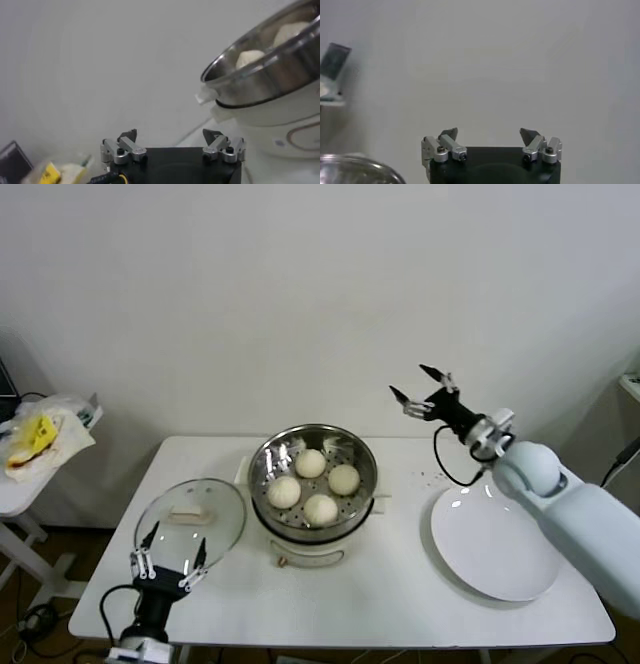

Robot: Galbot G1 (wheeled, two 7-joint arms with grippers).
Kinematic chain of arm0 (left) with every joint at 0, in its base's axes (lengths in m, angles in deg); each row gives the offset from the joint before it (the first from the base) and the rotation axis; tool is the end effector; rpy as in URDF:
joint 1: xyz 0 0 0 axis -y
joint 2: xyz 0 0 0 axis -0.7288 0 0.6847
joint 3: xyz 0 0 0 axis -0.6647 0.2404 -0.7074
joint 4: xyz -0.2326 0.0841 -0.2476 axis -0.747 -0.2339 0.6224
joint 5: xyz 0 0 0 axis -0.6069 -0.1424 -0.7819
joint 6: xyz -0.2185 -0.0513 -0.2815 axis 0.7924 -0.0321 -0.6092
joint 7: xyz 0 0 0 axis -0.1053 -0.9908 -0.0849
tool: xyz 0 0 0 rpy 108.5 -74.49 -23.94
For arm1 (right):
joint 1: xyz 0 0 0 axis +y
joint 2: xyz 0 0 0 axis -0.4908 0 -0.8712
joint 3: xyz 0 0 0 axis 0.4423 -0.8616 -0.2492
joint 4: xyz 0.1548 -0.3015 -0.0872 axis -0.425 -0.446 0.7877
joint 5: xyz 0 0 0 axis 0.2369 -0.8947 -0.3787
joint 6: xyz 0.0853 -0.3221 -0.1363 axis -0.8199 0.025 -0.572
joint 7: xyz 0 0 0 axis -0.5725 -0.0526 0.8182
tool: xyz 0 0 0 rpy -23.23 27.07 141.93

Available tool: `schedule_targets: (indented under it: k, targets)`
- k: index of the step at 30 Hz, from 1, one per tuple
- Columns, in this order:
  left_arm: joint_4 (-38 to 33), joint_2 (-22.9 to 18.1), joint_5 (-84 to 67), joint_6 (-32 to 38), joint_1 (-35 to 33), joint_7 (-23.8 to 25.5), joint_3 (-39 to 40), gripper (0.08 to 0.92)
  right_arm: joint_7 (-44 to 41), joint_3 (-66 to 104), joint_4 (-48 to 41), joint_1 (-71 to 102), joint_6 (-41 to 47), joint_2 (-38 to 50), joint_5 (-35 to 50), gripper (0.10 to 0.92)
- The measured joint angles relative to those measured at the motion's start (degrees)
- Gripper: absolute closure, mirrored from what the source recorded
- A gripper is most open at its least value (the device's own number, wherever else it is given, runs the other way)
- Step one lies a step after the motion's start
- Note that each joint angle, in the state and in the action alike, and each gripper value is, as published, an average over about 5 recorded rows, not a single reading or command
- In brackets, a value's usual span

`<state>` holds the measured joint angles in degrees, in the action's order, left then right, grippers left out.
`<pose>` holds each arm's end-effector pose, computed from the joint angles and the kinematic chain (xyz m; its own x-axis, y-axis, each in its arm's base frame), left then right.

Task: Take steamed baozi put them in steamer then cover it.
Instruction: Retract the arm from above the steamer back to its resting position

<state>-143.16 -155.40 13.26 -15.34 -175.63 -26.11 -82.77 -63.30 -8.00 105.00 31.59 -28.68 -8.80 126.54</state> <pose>0.1410 0.0667 -0.3165 -0.9948 -0.0419 0.0933 0.0305 0.7491 0.6617 0.4391 -0.1306 -0.1954 -0.8711 -0.4871 -0.0629 -0.4611 0.8552 -0.2368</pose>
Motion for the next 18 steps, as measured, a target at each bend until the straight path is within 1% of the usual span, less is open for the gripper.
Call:
schedule_targets:
  k: [4, 10, 14, 18]
  targets:
    - [-0.21, 1.51, 6.83, -3.6, 1.33, 0.31, 0.57, 0.177, 2.19, 11.02, 3.77, 11.01, 1.65, -1.94, -1.76, 0.203]
    - [0.82, 5.24, 19.29, -8.46, 3.92, 0.83, 1.87, 0.177, 3.5, 25.01, 8.81, 24.95, 3.76, -5.89, -4.25, 0.203]
    - [3.02, 7.59, 26.71, -10.51, 6.32, 0.89, 3.24, 0.177, 3.48, 31.97, 11.13, 32.18, 5.01, -8.32, -5.52, 0.203]
    - [6.76, 8.86, 32.61, -11.7, 9.31, 0.78, 5.04, 0.177, 3.16, 37.03, 12.59, 37.87, 6.01, -10.51, -6.64, 0.203]
